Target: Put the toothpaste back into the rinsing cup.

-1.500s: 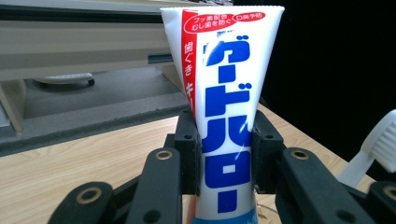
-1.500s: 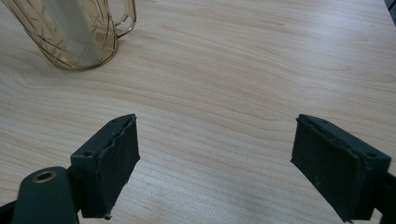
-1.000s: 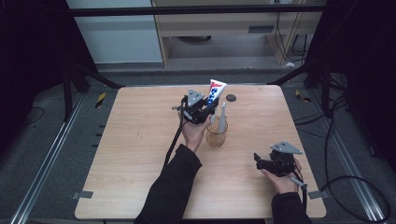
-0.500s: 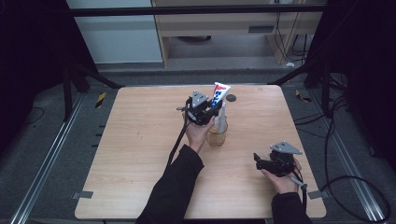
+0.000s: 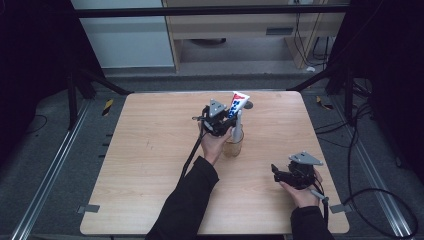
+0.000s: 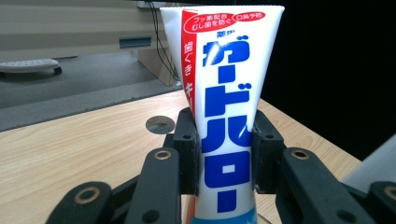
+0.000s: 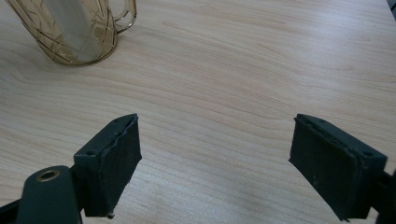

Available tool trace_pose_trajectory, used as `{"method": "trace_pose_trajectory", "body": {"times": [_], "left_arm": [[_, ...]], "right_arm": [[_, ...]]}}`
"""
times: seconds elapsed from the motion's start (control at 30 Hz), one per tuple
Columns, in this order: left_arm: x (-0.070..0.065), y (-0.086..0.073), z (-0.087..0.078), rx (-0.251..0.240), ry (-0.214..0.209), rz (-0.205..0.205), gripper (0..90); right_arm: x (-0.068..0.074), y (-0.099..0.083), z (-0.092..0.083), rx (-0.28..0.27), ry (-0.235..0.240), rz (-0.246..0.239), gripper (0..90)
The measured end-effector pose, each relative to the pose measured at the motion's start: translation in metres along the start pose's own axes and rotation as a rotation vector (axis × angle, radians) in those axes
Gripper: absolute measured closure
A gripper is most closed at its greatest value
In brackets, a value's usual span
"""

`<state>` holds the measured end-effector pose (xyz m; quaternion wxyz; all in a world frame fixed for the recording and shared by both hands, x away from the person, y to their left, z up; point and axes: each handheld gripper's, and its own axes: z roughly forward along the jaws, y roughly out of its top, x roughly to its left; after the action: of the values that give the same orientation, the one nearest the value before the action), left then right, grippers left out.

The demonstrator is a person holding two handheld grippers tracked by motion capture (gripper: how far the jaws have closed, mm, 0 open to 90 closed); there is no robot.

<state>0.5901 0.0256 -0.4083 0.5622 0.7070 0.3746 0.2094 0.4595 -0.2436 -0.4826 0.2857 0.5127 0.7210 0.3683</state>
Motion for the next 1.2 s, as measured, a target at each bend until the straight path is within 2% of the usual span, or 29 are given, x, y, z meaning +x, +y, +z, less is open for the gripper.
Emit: {"method": "trace_pose_trajectory", "body": {"times": [0.3,0.53,0.67,0.97,1.13,1.2], "left_arm": [[0.003,-0.009,0.002,0.03,-0.005,-0.003,66.8],[0.002,-0.012,0.004,0.074,0.002,0.017,65.5],[0.004,-0.014,0.003,0.078,-0.001,0.014,64.7],[0.003,-0.012,-0.004,0.105,-0.004,0.06,60.5],[0.006,-0.016,-0.009,0.151,0.0,0.097,59.3],[0.006,-0.02,-0.01,0.158,0.005,0.093,59.3]], "right_arm": [[0.001,0.0,0.0,0.004,0.003,0.002,16.2],[0.001,0.0,0.0,0.004,0.003,0.002,16.2],[0.001,0.0,0.0,0.002,0.002,0.0,16.2],[0.001,0.0,0.0,0.002,0.004,0.0,16.2],[0.002,0.0,0.001,0.008,0.003,-0.002,16.2],[0.002,0.0,0.001,0.006,0.002,-0.007,16.2]]}}
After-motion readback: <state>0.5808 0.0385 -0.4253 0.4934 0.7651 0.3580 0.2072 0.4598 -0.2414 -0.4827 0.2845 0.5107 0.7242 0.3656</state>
